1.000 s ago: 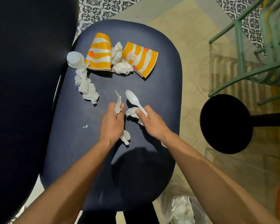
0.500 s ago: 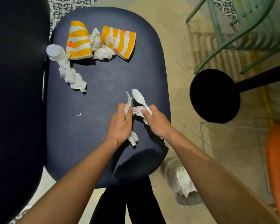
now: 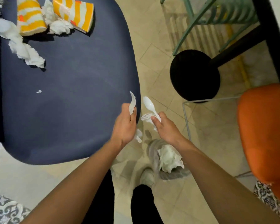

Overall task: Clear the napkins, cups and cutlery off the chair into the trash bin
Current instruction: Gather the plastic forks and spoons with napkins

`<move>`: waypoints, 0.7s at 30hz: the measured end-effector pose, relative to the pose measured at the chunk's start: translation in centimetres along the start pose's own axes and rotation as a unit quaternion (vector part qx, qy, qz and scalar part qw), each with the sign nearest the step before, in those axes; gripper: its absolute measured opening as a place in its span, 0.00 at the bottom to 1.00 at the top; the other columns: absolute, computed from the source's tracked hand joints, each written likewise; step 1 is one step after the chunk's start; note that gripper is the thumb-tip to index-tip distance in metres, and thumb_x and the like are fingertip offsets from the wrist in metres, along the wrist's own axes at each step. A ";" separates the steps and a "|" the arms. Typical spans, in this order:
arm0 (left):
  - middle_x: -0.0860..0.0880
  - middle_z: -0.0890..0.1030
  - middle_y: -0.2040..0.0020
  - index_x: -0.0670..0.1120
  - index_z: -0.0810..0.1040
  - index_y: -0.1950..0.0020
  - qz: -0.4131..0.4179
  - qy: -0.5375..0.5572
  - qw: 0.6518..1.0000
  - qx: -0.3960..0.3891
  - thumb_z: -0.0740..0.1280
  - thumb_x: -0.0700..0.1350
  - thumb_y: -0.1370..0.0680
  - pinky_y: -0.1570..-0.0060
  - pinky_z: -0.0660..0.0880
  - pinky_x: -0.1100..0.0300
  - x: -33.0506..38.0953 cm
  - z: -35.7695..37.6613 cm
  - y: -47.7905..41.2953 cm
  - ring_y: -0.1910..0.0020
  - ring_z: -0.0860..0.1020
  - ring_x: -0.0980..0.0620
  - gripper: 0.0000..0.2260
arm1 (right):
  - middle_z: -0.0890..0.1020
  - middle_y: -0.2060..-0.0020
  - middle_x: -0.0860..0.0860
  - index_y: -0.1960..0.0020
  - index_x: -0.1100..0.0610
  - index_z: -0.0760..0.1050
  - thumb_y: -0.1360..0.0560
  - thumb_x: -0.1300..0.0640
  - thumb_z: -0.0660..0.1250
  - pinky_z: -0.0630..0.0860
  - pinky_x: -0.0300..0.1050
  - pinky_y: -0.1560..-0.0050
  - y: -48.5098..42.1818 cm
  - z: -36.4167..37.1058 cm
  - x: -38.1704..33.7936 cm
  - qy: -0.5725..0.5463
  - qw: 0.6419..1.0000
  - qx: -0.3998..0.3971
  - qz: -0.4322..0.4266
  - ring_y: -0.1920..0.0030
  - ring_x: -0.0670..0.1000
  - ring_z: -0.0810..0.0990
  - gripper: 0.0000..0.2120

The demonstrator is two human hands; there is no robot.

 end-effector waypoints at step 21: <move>0.60 0.75 0.54 0.50 0.73 0.46 -0.043 0.111 0.989 -0.083 0.53 0.37 0.22 0.58 0.65 0.82 -5.9 24.8 8.0 0.55 0.73 0.74 0.13 | 0.76 0.50 0.55 0.35 0.56 0.65 0.20 0.47 0.52 0.67 0.46 0.56 2.7 0.1 27.4 -0.014 0.985 -0.018 0.170 0.53 0.54 0.74 0.18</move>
Point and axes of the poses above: each hand's wrist, its own y-axis away from the middle knuckle, its own z-axis out of the palm, x = y × z, the point moved 8 cm from there along -y, towards the middle knuckle
